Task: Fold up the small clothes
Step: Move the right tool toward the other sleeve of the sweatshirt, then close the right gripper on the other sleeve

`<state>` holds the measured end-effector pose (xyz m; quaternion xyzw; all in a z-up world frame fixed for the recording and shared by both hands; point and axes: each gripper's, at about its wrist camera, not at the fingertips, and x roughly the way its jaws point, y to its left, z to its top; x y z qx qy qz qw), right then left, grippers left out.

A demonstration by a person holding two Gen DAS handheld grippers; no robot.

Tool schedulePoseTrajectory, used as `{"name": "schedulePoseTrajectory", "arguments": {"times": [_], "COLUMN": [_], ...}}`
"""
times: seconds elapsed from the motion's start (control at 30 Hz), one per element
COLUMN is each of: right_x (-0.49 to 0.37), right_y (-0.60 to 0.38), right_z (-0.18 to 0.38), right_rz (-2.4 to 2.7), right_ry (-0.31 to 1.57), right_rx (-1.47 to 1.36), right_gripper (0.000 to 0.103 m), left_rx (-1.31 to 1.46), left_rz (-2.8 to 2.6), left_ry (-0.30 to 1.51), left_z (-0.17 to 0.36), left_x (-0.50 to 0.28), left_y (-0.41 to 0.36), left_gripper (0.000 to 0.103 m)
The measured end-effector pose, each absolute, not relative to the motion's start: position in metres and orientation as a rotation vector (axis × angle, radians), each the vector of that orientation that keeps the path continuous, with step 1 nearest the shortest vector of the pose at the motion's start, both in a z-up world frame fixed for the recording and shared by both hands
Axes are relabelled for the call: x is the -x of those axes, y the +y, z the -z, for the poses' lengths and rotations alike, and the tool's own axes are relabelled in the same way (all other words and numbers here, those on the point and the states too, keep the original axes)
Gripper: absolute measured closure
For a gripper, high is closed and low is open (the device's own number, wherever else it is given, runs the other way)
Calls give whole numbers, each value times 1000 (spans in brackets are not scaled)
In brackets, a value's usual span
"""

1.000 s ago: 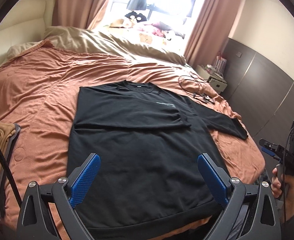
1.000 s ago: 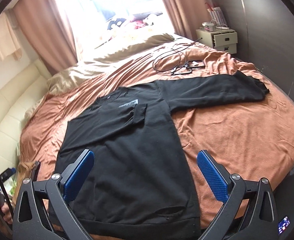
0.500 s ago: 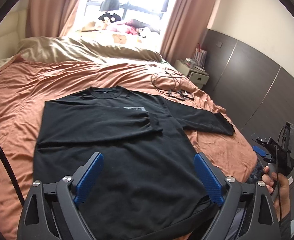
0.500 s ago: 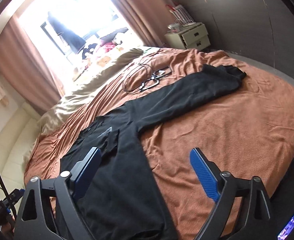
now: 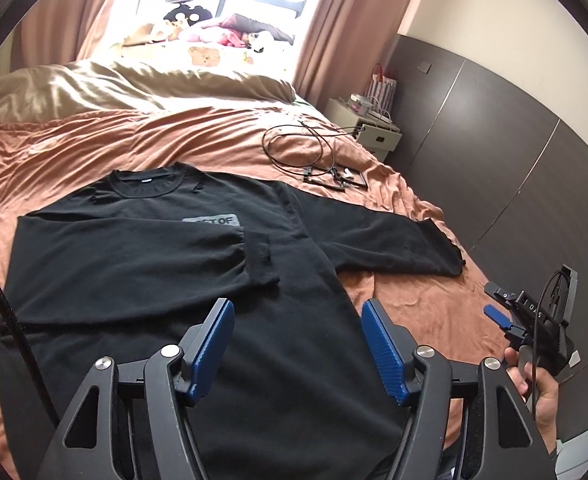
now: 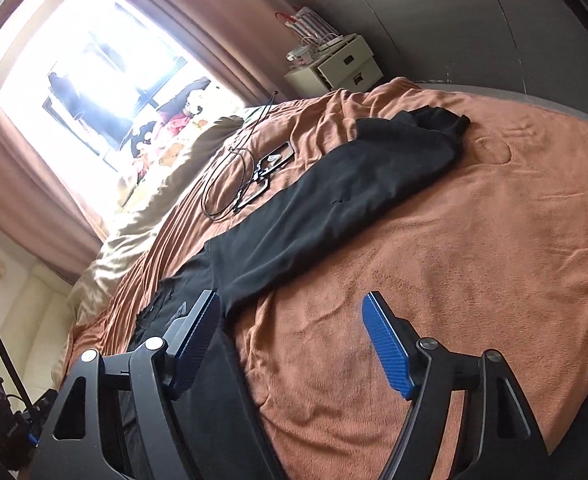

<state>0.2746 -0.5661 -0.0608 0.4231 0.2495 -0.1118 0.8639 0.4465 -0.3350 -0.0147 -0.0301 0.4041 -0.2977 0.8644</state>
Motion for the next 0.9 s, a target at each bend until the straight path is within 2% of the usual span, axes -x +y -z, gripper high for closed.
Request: {"name": "schedulePoseTrajectory", "arguments": {"times": [0.47,0.7,0.9], "right_x": [-339,-380,-402], "right_y": [-637,-647,-656], "right_z": [140,159,167], "right_rz": [292,319,338], "right_ry": [511,557,588], "right_rx": [-1189,-1194,-1199], "right_gripper": [62,70,75], "left_rx": [20,9,-1], "left_rz": [660,676,691], "left_ry": [937,989,1020], "left_z": [61,91,114], "left_x": [-514,-544,-564], "left_y": [-419,-458,-486], "left_gripper": [61,75,82]}}
